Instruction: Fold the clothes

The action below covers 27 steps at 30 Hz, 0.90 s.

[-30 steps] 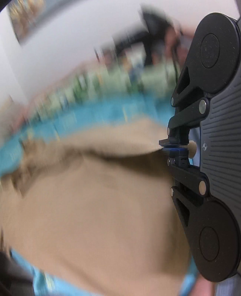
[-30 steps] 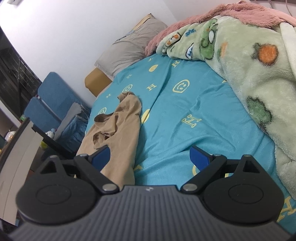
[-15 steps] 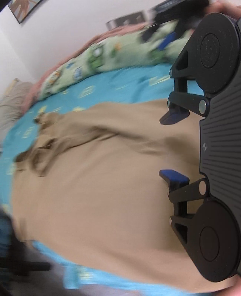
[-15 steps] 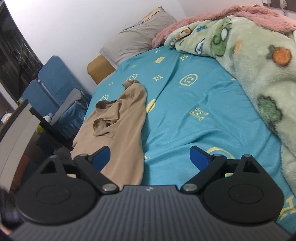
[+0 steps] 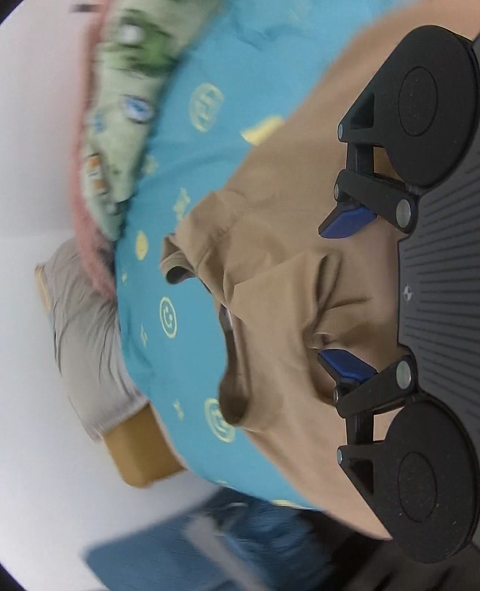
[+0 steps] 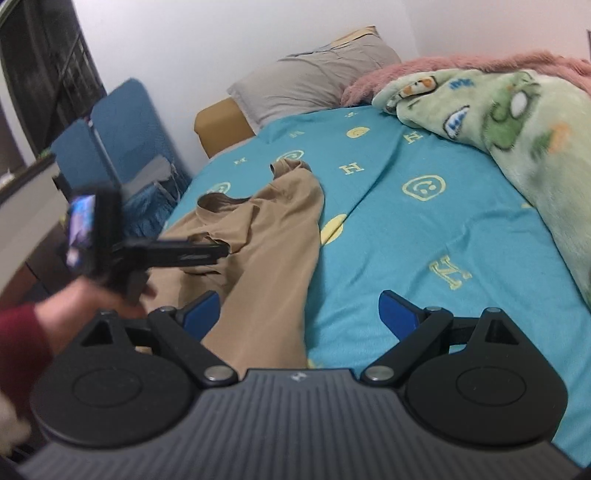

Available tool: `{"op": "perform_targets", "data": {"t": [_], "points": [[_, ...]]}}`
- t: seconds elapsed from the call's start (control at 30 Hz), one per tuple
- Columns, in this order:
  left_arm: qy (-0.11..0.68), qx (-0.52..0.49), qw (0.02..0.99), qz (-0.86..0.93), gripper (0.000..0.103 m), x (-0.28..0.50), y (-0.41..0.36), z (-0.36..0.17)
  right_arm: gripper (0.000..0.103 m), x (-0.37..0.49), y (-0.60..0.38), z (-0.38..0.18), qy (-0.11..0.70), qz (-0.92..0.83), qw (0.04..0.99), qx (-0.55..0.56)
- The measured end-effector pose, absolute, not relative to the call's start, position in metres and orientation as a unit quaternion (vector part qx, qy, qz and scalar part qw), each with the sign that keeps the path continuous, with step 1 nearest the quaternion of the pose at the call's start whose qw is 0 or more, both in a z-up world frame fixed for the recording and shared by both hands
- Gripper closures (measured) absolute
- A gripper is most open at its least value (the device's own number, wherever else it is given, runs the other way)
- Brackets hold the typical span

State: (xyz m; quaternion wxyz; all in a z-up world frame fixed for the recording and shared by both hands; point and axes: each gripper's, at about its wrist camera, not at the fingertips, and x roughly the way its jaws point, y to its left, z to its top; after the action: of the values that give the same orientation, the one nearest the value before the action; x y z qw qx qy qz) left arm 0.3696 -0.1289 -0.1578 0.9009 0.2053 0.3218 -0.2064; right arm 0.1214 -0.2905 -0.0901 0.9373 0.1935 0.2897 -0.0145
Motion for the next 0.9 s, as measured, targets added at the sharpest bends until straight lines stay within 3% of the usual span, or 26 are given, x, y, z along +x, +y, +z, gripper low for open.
{"op": "perform_targets", "data": {"t": [0.1, 0.13, 0.17, 0.2, 0.23, 0.47, 0.6, 0.63, 0.73, 0.9], "points": [[0.334, 0.251, 0.882, -0.219, 0.038, 0.39, -0.14, -0.178, 0.009, 0.131, -0.294, -0.101, 0.302, -0.011, 0.931, 0.203], [0.33, 0.247, 0.883, -0.225, 0.047, 0.394, -0.14, -0.18, 0.009, 0.135, -0.296, -0.105, 0.307, -0.01, 0.929, 0.207], [0.331, 0.237, 0.887, -0.22, 0.075, 0.398, -0.136, -0.177, 0.009, 0.136, -0.298, -0.108, 0.31, -0.012, 0.926, 0.215], [0.331, 0.228, 0.89, -0.214, 0.093, 0.401, -0.132, -0.175, 0.009, 0.138, -0.3, -0.11, 0.313, -0.014, 0.923, 0.223], [0.32, 0.205, 0.903, -0.2, 0.097, 0.408, -0.128, -0.168, 0.009, 0.138, -0.301, -0.111, 0.314, -0.014, 0.922, 0.227], [0.273, 0.104, 0.956, -0.026, 0.098, 0.459, -0.096, -0.128, 0.009, 0.137, -0.303, -0.115, 0.312, -0.021, 0.92, 0.235], [0.363, 0.036, 0.931, 0.011, 0.092, 0.485, -0.079, -0.149, 0.009, 0.137, -0.304, -0.117, 0.312, -0.025, 0.92, 0.234], [0.371, 0.009, 0.928, 0.008, 0.088, 0.481, -0.074, -0.152, 0.009, 0.138, -0.305, -0.117, 0.313, -0.026, 0.92, 0.234], [0.392, -0.02, 0.92, -0.017, 0.057, 0.449, -0.065, -0.148, 0.009, 0.14, -0.305, -0.118, 0.312, -0.025, 0.92, 0.235], [0.423, -0.051, 0.9, -0.091, 0.044, 0.353, -0.05, -0.127, 0.009, 0.142, -0.306, -0.116, 0.311, -0.017, 0.919, 0.24]]}}
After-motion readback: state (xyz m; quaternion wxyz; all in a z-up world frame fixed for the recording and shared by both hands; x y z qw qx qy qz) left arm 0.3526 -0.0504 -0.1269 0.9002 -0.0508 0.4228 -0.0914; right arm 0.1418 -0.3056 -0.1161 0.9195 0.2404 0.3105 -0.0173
